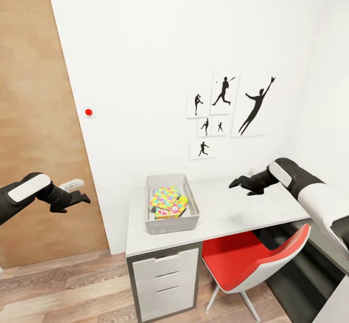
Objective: Put all the toys in the child's room - the three board games (two on the bed and one on the table), the two jigsaw puzzles on the table, and the tennis ball on the table - inside the toy box on the table in the child's room.
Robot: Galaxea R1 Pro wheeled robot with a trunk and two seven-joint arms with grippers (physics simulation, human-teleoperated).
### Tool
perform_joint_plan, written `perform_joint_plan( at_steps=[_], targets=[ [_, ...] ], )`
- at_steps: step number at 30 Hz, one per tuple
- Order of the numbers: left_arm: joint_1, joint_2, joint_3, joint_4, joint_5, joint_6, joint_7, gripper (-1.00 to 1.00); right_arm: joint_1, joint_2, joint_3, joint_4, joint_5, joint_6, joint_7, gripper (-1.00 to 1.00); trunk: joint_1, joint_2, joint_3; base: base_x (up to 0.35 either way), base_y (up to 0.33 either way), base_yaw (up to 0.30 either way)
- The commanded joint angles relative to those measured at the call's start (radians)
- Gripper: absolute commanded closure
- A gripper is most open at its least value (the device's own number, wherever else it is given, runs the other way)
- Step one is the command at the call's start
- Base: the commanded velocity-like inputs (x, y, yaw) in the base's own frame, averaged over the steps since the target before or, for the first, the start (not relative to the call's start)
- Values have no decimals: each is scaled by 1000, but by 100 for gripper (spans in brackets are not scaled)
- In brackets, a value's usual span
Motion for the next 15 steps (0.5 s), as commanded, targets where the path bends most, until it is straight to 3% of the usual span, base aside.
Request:
perform_joint_plan(
  at_steps=[1, 6, 15],
  targets=[
    [-1, 1, -6, -2, 11, -2, 7, -100, 25, -18, 23, -51, 8, 1, 42, -100, 1, -1, 1, 0, 0, -72],
    [-1, 1, -6, -2, 11, -2, 7, -100, 133, -80, 75, -232, 7, 1, 174, -100, 1, -1, 9, 0, 0, -44],
    [0, -3, -8, 38, 10, -3, 7, -100, 329, -95, 100, -365, 11, 1, 226, -100, 1, -1, 24, 0, 0, -5]
  ],
)
